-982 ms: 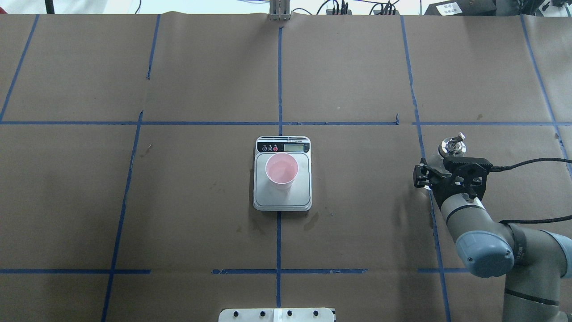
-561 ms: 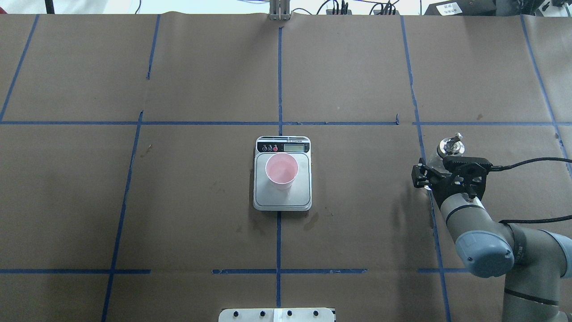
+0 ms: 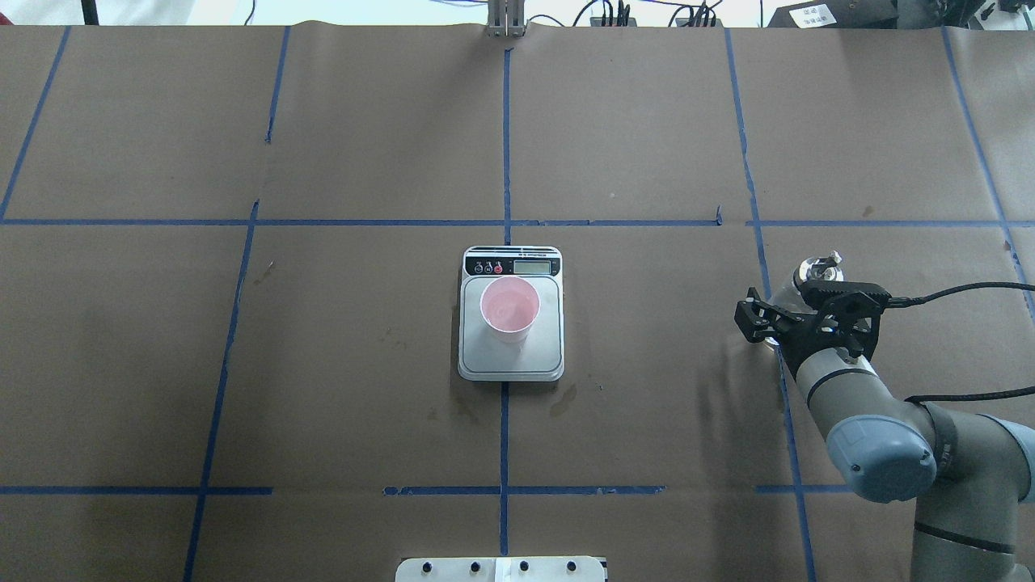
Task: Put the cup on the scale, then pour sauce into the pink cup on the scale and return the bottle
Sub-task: 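Lower the dispenser to its original spot with the right gripper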
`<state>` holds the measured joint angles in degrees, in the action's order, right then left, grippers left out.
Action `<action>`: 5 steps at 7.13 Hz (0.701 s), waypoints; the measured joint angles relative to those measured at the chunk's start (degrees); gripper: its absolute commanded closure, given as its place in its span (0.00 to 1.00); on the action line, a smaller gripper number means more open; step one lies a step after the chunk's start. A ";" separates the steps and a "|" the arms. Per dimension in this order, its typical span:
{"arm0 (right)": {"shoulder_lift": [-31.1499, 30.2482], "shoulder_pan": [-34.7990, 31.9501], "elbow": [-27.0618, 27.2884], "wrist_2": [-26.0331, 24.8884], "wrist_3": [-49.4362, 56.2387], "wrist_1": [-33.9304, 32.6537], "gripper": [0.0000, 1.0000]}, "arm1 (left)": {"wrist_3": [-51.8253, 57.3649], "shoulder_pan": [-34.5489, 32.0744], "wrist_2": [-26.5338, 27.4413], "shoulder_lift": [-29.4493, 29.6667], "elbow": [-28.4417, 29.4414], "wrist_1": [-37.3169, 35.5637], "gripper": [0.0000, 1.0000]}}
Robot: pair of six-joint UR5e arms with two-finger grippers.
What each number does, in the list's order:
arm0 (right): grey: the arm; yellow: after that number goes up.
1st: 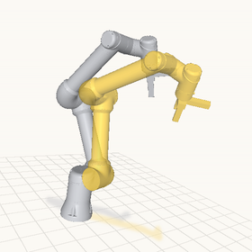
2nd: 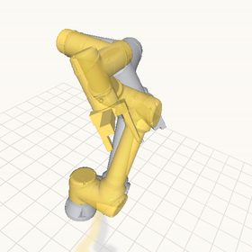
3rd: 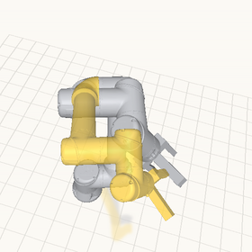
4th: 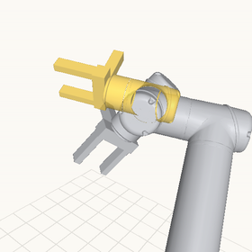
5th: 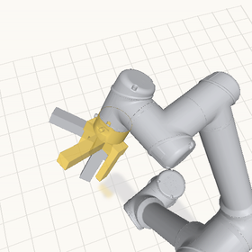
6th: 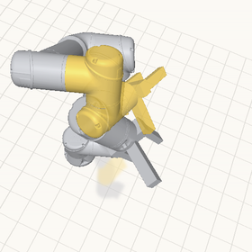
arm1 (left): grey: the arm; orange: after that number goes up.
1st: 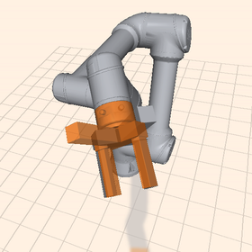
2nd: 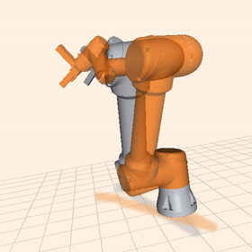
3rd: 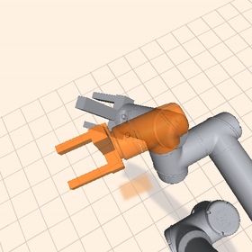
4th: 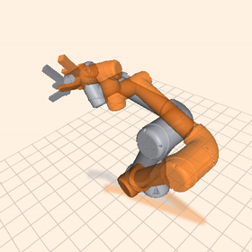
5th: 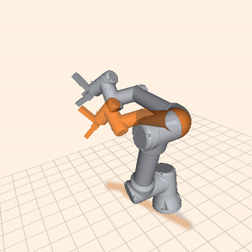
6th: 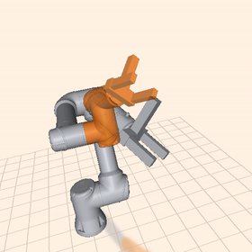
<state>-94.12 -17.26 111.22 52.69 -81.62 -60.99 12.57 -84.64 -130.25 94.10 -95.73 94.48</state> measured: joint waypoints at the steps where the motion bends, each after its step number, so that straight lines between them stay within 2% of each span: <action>1: -0.42 -0.20 1.23 2.49 0.00 -0.19 0.00 | 0.00 0.00 0.00 0.02 0.04 0.00 0.00; 5: -2.92 -0.35 2.19 5.19 0.11 -0.46 0.00 | -0.08 0.00 0.00 0.61 0.18 0.00 0.00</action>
<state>-97.04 -17.61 113.41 57.87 -81.50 -61.45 12.49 -84.64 -130.25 94.70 -95.54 94.48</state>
